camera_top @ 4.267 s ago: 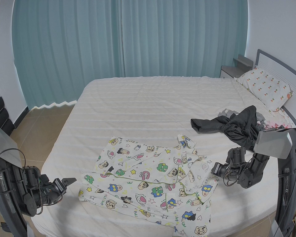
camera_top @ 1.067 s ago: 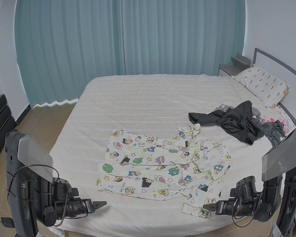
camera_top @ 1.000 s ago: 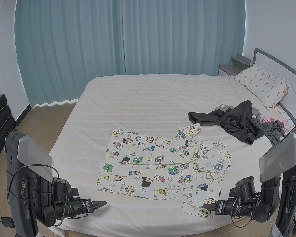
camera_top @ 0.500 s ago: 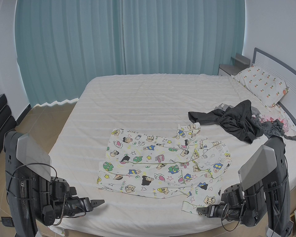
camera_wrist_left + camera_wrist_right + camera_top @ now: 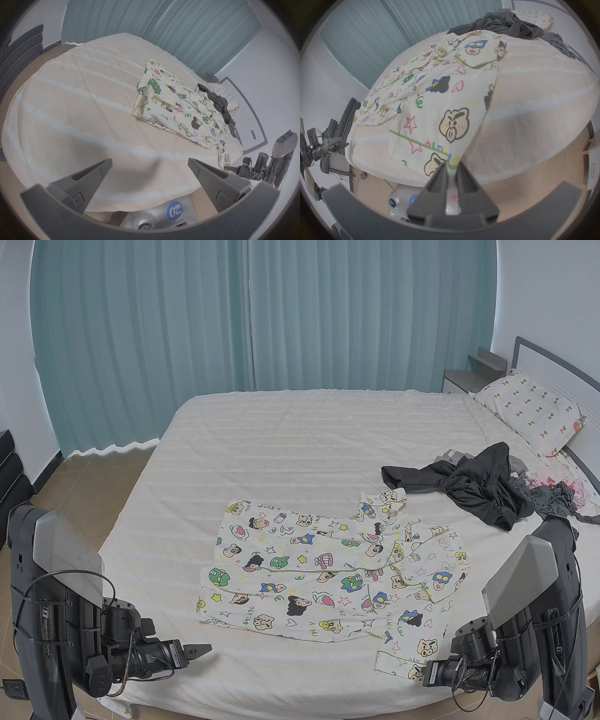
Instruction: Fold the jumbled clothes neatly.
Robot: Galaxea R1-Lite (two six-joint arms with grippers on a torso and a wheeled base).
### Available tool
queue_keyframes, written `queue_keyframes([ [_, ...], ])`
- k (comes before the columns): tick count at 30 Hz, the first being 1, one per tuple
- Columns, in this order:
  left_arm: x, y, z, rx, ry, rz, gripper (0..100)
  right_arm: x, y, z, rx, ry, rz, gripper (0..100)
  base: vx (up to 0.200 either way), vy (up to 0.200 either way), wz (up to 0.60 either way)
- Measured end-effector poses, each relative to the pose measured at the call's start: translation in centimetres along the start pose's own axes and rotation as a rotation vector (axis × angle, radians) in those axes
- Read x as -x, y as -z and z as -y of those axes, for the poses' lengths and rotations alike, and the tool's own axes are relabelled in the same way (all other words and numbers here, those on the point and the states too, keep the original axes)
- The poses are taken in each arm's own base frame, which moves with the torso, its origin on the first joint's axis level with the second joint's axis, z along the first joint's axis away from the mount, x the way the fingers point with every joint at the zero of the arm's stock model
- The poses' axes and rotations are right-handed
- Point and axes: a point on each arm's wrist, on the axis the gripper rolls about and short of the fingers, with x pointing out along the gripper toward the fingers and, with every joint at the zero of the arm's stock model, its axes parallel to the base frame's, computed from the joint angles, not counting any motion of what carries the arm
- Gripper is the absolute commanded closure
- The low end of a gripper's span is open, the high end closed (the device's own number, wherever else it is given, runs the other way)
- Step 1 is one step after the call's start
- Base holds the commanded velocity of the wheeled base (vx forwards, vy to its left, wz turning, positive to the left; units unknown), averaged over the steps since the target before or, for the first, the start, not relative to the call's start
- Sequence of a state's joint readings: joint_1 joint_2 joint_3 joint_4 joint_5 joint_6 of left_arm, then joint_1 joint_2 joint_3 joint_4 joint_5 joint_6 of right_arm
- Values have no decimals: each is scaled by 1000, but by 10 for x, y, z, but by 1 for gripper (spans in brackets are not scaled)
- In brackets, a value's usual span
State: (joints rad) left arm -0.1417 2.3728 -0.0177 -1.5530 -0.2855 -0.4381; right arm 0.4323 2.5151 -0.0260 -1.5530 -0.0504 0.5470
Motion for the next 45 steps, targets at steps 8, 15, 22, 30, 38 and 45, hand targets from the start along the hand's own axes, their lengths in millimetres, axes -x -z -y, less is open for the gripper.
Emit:
queue_keyframes([
  [8,0,0,0,0,0,0,0,7,0,10,23,58,-55,100,0,0,0],
  [15,0,1,1,8,2,-3,0,23,0,15,62,108,-136,100,0,0,0],
  [22,-1,2,4,21,6,-7,0,32,-6,27,70,149,-159,100,0,0,0],
  [30,-6,-3,8,12,21,20,0,37,-9,31,77,164,-166,100,0,0,0],
  [38,-26,-24,21,-26,53,136,0,46,-13,39,108,184,-175,100,0,0,0],
  [45,-50,-33,23,-118,19,95,0,49,-16,41,106,185,-165,100,0,0,0],
])
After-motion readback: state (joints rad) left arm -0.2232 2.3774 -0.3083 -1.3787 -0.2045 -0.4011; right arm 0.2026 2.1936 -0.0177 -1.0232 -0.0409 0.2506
